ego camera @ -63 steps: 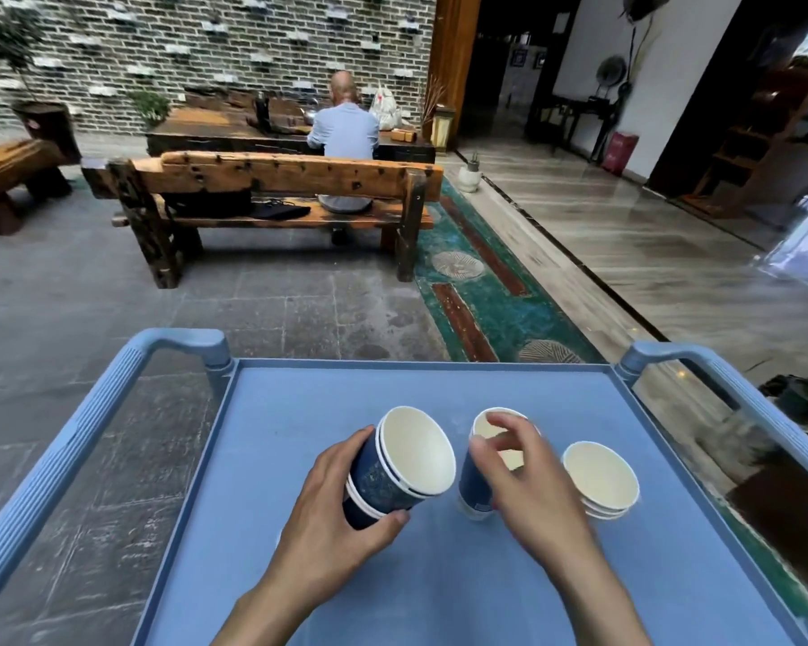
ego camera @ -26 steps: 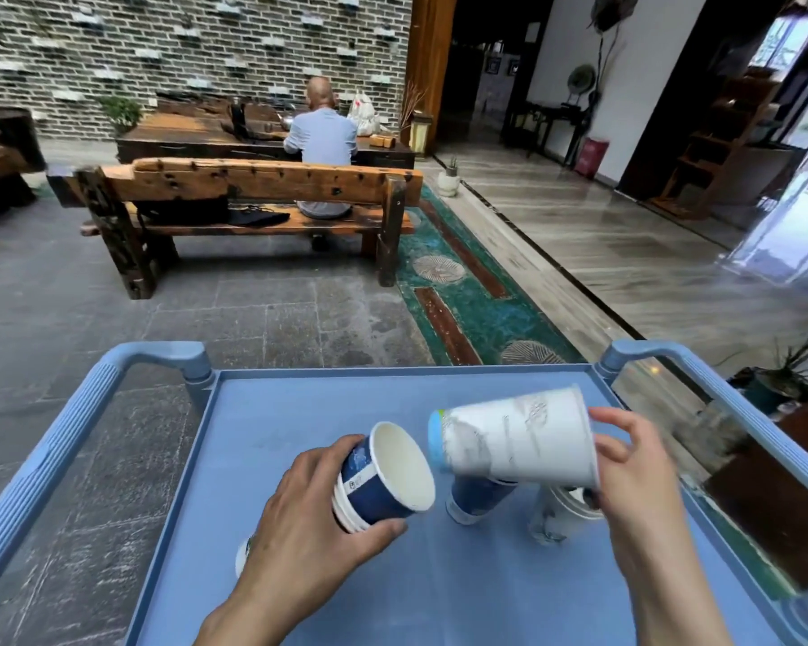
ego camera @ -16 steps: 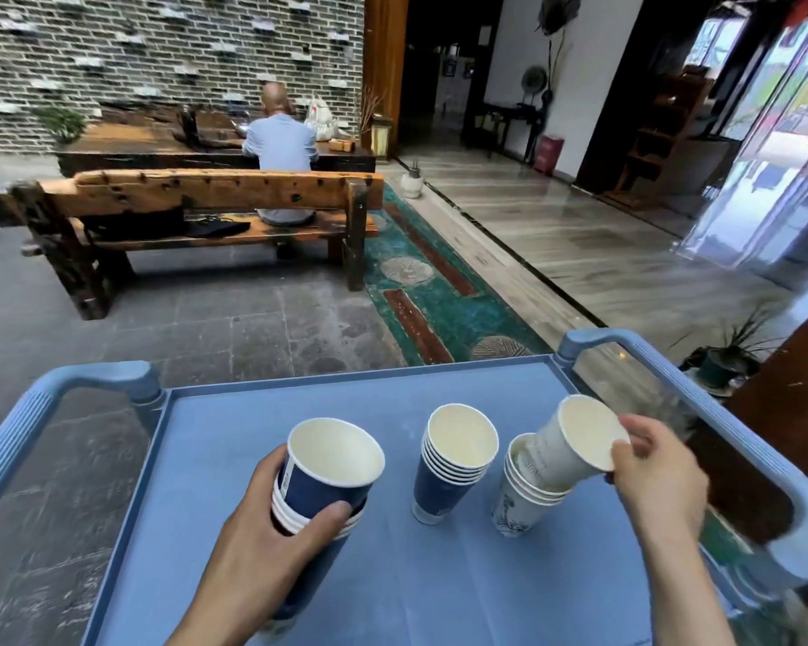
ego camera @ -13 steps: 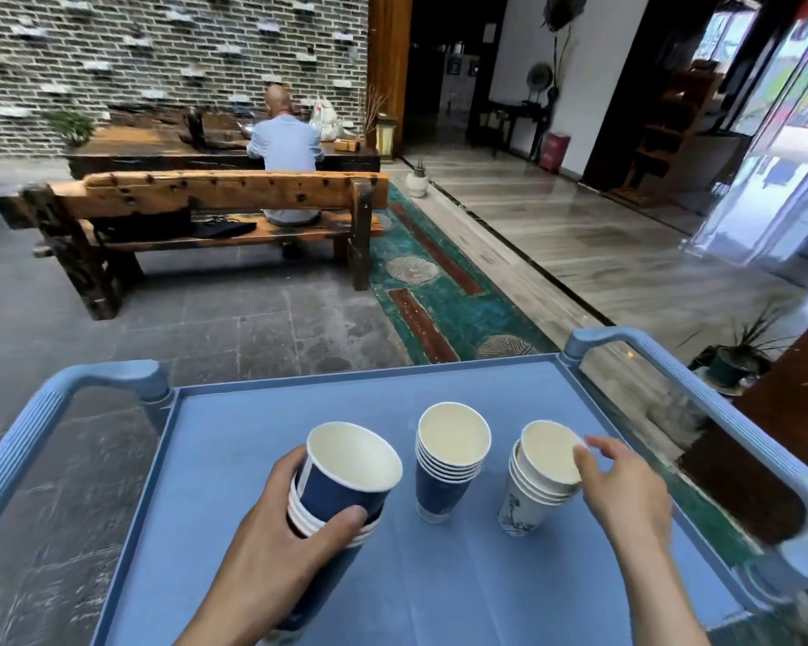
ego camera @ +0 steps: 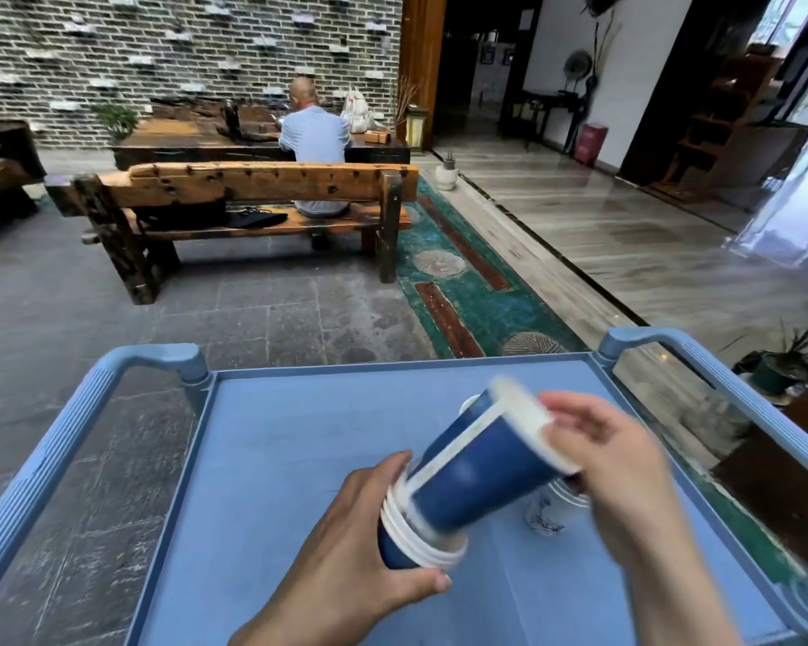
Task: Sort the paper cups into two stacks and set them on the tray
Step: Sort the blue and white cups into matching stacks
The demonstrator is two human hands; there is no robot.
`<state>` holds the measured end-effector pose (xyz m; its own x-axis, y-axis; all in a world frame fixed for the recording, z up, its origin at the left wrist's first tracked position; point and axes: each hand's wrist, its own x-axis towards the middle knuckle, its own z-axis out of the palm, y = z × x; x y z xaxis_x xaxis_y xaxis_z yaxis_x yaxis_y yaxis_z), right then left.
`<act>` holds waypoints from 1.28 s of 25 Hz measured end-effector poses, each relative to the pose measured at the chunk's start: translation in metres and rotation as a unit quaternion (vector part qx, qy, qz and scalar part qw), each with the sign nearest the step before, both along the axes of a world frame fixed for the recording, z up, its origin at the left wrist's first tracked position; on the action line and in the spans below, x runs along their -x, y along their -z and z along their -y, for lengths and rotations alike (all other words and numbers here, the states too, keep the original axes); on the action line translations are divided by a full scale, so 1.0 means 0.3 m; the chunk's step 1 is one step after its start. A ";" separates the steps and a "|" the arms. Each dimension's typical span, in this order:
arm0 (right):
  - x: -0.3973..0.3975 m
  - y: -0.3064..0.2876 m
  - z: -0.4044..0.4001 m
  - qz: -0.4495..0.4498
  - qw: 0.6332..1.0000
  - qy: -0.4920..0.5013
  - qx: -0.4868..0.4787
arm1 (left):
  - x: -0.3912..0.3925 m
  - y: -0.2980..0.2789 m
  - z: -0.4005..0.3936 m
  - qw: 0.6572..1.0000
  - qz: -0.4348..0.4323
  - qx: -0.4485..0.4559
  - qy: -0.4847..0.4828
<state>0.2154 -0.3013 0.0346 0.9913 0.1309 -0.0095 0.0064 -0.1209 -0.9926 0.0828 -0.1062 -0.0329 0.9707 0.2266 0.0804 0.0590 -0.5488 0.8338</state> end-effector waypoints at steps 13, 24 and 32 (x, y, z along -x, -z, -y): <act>-0.160 0.146 -0.075 0.066 0.943 0.059 0.322 | 0.037 -0.027 -0.094 0.992 0.056 0.045 -0.102; 0.050 0.081 -0.103 -0.034 0.967 -0.226 0.113 | -0.031 -0.111 0.015 0.995 0.060 -0.080 0.002; 0.019 0.090 -0.031 -0.022 0.978 -0.173 0.116 | -0.097 -0.134 0.069 0.982 0.050 -0.179 0.034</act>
<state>0.2098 -0.2919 0.0075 0.8864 0.4470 -0.1200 0.0447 -0.3407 -0.9391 0.1119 -0.1269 0.0074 0.9657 0.1011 0.2392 -0.0608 -0.8075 0.5867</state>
